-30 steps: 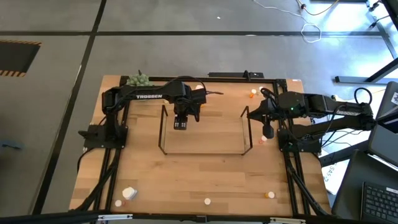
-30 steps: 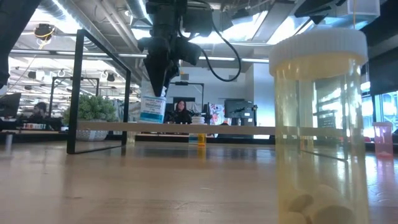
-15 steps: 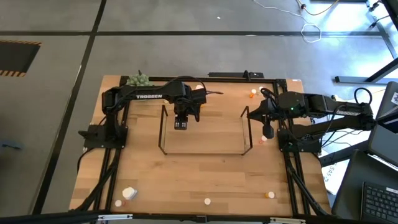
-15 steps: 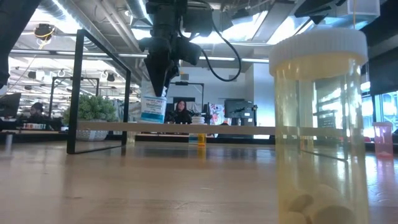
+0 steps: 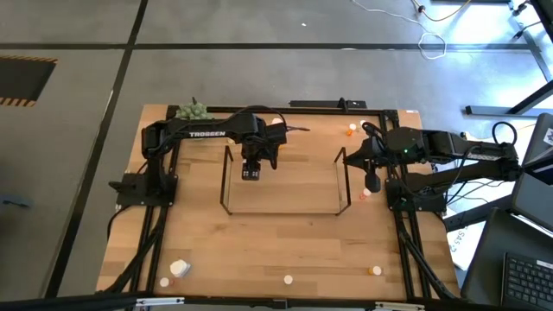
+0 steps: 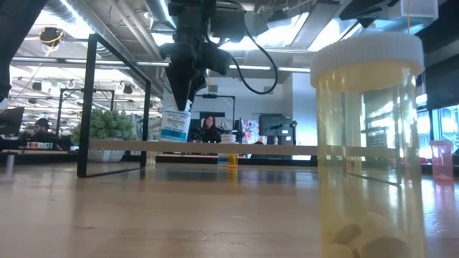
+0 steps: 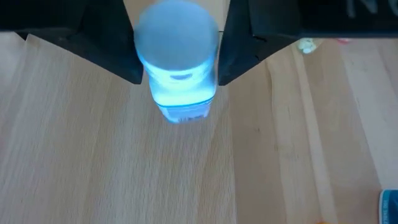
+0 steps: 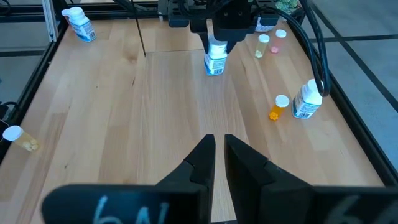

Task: Pick and place medicine bottles onto shelf by color
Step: Put the middle left white pill bottle on the shelf, then put the right pink pill bottle on the shelf

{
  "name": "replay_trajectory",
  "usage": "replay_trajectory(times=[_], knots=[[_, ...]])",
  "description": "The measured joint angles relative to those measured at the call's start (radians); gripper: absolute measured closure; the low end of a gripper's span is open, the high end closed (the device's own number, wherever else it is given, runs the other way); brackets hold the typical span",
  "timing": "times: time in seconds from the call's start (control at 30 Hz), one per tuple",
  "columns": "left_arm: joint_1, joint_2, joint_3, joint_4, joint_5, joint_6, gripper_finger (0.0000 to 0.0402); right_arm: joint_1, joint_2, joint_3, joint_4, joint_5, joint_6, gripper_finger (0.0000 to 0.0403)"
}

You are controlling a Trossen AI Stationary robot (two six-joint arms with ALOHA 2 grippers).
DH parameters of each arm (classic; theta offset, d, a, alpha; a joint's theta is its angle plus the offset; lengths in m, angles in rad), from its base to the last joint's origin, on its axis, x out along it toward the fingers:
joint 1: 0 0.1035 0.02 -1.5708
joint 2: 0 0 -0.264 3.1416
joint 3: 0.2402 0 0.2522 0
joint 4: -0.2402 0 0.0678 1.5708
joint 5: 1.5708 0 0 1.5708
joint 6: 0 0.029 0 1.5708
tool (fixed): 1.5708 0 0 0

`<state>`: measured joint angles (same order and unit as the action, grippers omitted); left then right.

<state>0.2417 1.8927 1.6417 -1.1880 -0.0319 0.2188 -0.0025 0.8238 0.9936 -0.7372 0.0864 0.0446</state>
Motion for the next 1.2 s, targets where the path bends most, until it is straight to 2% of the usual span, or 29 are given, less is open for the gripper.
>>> replay_trajectory(times=[0.27, 0.5, 0.77, 1.07, 1.2], knots=[[0.0, 0.0, 0.0, 0.0, -0.003, -0.001, 0.0164, 0.0, 0.0, 0.0, 0.0, 0.0, 0.0, 0.0363], [0.0, -0.013, 0.001, -0.026, -0.011, -0.028, 0.0162, 0.0, 0.0, 0.0, 0.0, 0.0, 0.0, 0.0363], [-0.001, -0.012, 0.064, -0.09, -0.015, -0.026, 0.0159, 0.0, 0.0, 0.0, 0.0, 0.0, 0.0, 0.0363], [-0.009, -0.012, 0.159, -0.149, -0.114, -0.026, 0.016, 0.0, 0.0, 0.0, 0.0, 0.0, 0.0, 0.0363], [-0.01, -0.049, 0.208, -0.162, -0.154, -0.06, 0.016, 0.0, 0.0, 0.0, 0.0, 0.0, 0.0, 0.0363]])
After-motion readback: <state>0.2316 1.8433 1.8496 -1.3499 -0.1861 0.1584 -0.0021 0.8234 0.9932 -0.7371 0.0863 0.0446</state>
